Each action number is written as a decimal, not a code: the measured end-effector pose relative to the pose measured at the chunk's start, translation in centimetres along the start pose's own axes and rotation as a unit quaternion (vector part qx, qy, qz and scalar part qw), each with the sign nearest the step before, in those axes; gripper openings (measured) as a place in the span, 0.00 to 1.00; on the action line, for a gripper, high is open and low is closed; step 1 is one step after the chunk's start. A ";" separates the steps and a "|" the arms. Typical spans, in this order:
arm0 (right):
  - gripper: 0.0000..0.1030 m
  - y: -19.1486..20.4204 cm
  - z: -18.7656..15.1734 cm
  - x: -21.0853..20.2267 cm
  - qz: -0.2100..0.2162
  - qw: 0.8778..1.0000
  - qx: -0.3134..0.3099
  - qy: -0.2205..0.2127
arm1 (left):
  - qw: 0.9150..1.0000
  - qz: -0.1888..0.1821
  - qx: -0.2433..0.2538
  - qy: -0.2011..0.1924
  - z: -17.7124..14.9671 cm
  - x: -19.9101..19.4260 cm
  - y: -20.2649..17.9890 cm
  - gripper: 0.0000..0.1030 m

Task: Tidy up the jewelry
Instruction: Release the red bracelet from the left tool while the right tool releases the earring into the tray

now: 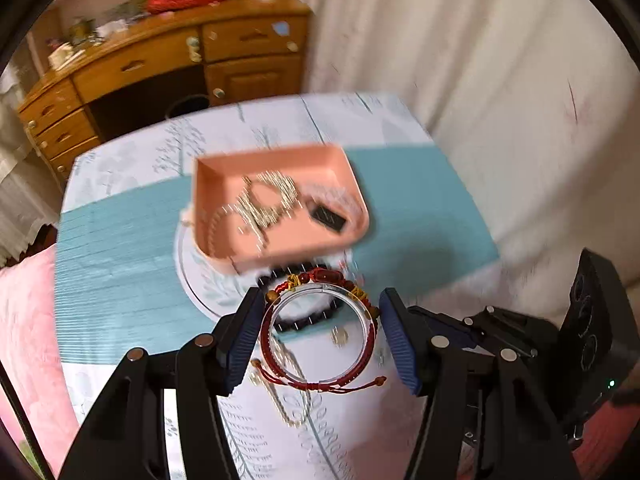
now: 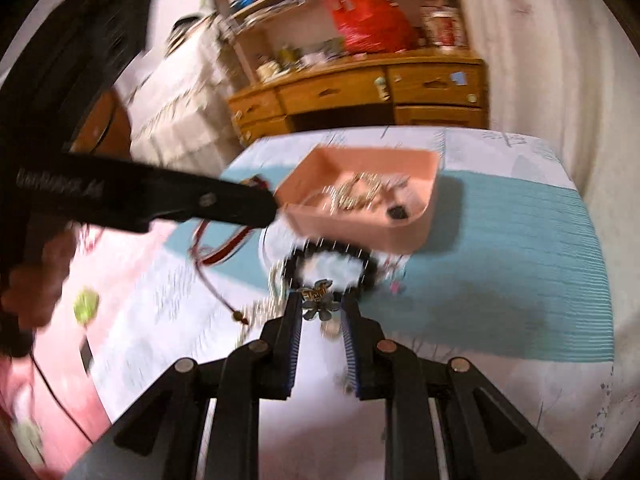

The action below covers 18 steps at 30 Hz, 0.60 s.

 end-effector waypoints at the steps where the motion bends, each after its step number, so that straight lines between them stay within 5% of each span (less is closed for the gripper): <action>1: 0.19 -0.3 0.7 0.1 -0.003 1.000 0.007 -0.006 | 1.000 0.002 -0.008 -0.011 0.7 -0.3 0.3 0.56; 9: 0.19 -1.8 6.7 1.2 0.017 0.995 0.077 -0.062 | 0.994 0.005 -0.065 -0.083 5.4 -0.9 2.9 0.56; 18: 0.19 -2.3 9.5 3.8 -0.002 0.994 0.098 -0.055 | 0.987 0.026 -0.133 -0.084 6.6 1.7 5.4 0.56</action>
Point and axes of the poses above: each gripper's, at about its wrist camera, not at the fingertips, and x roughly the way its jaws point, y to its left, z to its top, the point moved 9 cm from there along x, roughly the way its jaws point, and after that the axes turned 6 degrees about -y, right-handed, at the moved point
